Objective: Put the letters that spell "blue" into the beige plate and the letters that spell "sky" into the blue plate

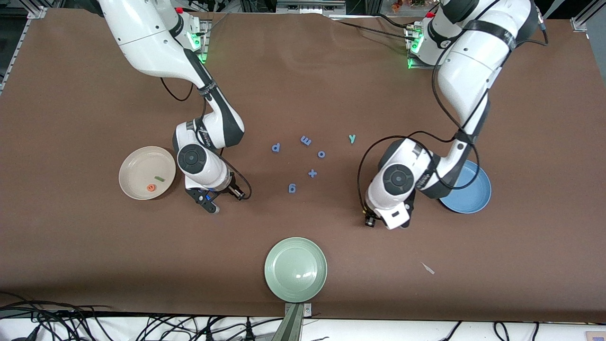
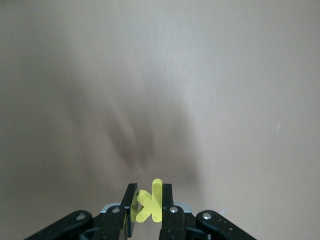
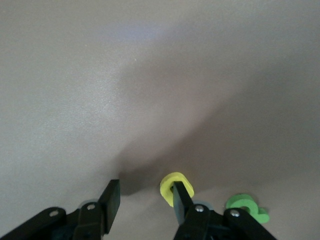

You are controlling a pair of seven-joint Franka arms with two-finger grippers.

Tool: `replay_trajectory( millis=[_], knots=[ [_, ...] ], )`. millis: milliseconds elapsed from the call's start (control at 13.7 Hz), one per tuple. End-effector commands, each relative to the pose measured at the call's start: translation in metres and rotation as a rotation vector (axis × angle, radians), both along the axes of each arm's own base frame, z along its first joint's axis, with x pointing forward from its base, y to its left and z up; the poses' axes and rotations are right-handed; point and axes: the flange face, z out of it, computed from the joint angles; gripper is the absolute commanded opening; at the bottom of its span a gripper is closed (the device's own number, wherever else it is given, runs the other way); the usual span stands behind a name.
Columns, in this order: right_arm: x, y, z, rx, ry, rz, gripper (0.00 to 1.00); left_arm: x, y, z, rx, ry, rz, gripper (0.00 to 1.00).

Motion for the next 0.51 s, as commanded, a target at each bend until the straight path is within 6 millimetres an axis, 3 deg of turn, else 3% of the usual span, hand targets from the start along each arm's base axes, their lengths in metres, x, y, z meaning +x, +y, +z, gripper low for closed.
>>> replay_trajectory(
  millis=[0,219,438],
  knots=[
    [-0.003,-0.004,0.006,0.003,0.008,0.031,0.53,0.012,0.049,0.021,0.004,0.035,-0.013,0.09],
    [-0.004,-0.009,0.025,-0.019,0.049,0.052,0.53,0.017,0.106,0.03,0.026,0.109,-0.085,0.09],
    [-0.008,-0.012,0.019,-0.03,0.075,0.044,0.53,0.001,0.159,0.029,0.046,0.171,-0.151,0.09]
  ],
)
